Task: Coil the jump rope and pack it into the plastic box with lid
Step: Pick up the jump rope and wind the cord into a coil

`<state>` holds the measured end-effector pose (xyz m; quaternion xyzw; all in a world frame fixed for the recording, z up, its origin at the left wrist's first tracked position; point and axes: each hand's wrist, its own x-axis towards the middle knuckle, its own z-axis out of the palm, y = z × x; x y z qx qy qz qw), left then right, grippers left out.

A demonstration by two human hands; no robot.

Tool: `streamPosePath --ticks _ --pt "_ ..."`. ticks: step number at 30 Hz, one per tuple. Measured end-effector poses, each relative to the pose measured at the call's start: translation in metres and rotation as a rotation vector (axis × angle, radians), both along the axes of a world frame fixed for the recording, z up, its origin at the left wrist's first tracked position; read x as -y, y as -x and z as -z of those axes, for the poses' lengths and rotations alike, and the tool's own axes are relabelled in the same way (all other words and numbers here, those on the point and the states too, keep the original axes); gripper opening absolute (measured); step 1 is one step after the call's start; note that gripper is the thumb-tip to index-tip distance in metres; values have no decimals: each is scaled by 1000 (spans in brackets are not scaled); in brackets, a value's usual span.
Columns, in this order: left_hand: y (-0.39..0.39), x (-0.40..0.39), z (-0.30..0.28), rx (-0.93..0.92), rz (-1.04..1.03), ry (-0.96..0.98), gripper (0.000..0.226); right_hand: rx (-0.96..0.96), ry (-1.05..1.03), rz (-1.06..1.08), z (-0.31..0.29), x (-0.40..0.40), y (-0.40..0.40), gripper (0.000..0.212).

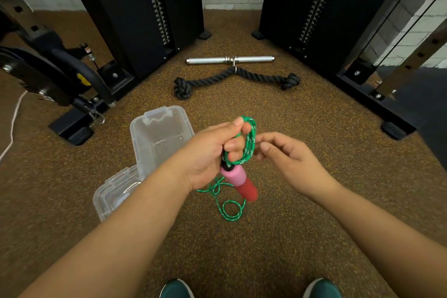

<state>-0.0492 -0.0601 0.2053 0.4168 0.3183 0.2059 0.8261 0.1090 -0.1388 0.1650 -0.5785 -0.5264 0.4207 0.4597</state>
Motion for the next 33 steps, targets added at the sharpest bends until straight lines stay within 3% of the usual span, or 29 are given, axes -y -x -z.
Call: streamPosePath --ticks 3,6,9,13,15,17,21,27,29,33 --pt "4 -4 -3 16 -24 28 26 92 -8 38 2 1 -5 27" --pt "3 -3 -3 26 28 48 25 65 -2 -61 3 0 1 41" --pt "0 1 -3 56 82 77 21 157 -66 -119 5 -3 5 29" --pt "0 -2 -2 78 -19 141 25 51 -27 59 2 0 3 24" --pt "-1 -5 0 88 -150 173 27 302 -45 108 4 2 0 24" --pt "-3 -8 3 87 -265 170 29 630 -9 -5 6 7 3 29" --pt "-1 -9 4 8 -315 52 33 951 -1 -287 3 18 20 39" --pt "0 3 4 -291 -100 -280 36 845 -194 -369 -18 17 35 33" --pt "3 5 4 -395 -9 -355 36 709 -181 -358 -27 14 34 30" --pt "4 7 1 -493 122 -428 47 389 -142 -140 -38 5 21 24"
